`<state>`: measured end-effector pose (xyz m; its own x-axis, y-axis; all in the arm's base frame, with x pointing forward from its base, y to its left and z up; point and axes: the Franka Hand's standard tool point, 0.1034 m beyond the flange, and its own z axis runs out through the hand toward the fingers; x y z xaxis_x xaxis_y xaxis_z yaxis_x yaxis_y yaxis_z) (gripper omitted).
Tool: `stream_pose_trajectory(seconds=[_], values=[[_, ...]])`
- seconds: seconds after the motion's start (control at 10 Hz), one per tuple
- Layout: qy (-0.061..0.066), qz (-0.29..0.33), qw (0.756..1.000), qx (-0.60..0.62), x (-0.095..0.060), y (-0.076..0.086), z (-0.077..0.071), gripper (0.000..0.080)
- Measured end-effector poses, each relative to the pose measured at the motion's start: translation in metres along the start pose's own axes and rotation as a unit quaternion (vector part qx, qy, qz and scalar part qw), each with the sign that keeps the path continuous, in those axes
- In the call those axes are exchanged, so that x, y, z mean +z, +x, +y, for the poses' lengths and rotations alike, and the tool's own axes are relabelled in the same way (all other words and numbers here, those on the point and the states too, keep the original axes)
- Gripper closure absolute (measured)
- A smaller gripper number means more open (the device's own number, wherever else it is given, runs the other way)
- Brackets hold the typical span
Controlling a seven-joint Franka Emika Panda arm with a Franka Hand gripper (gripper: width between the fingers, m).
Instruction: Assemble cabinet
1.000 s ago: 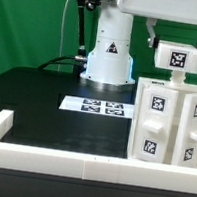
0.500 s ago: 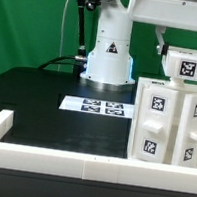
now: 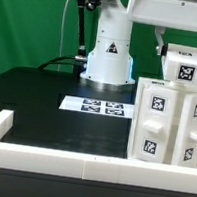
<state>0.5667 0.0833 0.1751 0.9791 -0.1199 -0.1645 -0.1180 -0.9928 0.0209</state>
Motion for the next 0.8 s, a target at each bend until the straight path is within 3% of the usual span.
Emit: stream_pose_trajectory(seconds=[0.3, 0.8], values=[[0.001, -0.002, 1.000, 0.000, -0.0009, -0.0076, 0.0021, 0.0241], [0.002, 0.008, 1.000, -0.003, 0.0039, -0.0066, -0.0036, 0.0241]])
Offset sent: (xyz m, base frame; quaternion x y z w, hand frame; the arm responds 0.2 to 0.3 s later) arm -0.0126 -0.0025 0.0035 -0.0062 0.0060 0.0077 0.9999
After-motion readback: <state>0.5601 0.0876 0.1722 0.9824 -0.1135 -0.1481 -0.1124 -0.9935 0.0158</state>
